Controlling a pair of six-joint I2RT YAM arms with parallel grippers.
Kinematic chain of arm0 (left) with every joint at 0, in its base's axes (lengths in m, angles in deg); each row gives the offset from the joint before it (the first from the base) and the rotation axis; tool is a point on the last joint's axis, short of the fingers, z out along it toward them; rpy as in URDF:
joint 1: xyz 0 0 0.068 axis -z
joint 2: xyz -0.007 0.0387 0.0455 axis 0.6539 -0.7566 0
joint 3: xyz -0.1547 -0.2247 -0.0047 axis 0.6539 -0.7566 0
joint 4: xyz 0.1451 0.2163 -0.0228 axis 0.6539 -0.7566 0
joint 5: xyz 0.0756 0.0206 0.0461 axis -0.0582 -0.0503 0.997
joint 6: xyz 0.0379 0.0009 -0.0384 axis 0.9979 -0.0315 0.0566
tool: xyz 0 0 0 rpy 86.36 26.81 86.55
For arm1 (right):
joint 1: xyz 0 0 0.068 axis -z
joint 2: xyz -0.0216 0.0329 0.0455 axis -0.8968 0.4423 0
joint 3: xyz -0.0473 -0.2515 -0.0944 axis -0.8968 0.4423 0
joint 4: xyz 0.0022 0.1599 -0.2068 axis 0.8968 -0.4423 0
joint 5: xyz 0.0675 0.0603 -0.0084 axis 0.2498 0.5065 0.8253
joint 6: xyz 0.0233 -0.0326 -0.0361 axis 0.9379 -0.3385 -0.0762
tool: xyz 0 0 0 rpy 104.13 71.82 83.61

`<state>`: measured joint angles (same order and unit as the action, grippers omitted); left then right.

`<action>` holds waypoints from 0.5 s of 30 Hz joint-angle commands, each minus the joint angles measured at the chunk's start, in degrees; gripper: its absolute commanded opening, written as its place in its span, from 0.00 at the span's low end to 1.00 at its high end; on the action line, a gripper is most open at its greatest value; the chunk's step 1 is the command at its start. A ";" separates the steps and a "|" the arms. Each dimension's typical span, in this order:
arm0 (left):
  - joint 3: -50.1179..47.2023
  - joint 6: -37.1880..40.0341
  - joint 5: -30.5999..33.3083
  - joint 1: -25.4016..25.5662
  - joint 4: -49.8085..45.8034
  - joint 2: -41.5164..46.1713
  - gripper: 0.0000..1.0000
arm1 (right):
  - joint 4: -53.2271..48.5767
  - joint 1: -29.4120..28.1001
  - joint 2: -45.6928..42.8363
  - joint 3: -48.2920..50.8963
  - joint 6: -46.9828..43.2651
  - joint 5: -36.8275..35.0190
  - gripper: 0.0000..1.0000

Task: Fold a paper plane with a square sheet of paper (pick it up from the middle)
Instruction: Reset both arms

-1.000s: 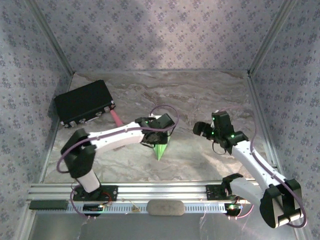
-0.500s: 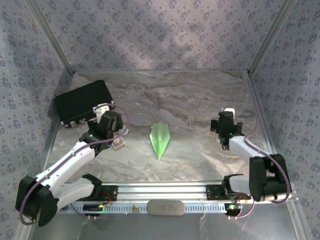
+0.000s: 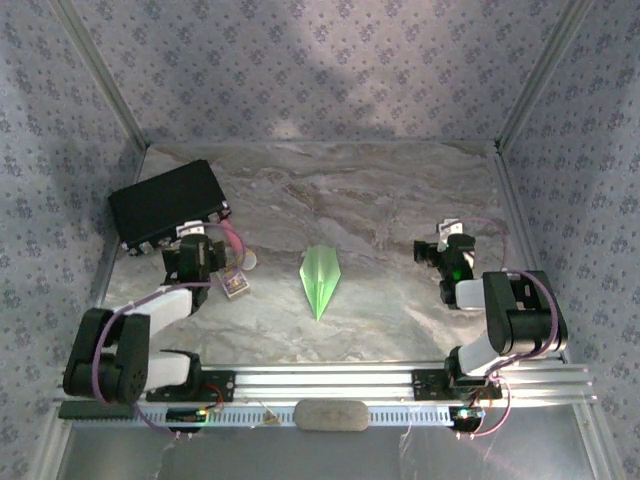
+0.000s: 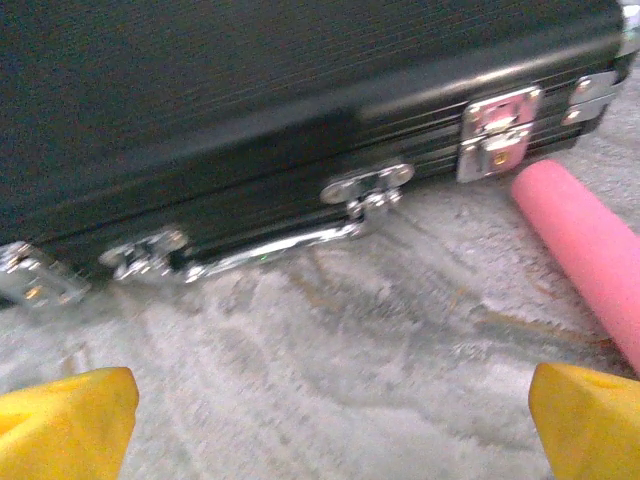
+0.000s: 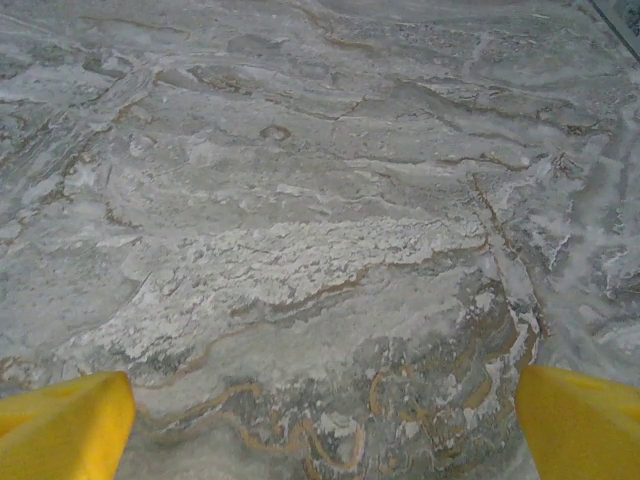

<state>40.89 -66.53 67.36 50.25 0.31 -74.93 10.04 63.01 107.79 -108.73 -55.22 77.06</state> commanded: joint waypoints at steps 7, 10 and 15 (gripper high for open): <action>0.04 6.99 -12.18 -5.38 23.10 -8.27 1.00 | 1.74 1.89 0.20 -3.38 1.85 0.58 0.99; -2.69 4.21 -15.32 -8.95 36.51 -15.59 1.00 | 1.37 2.14 0.23 -3.57 1.97 1.31 0.99; 1.80 1.98 -16.31 -10.63 23.47 -13.29 1.00 | 1.39 2.05 0.34 -3.56 1.84 1.17 0.99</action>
<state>40.50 -62.79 53.61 39.73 23.50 -89.13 11.00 64.74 107.81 -111.18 -54.17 77.63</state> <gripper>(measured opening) 0.997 0.990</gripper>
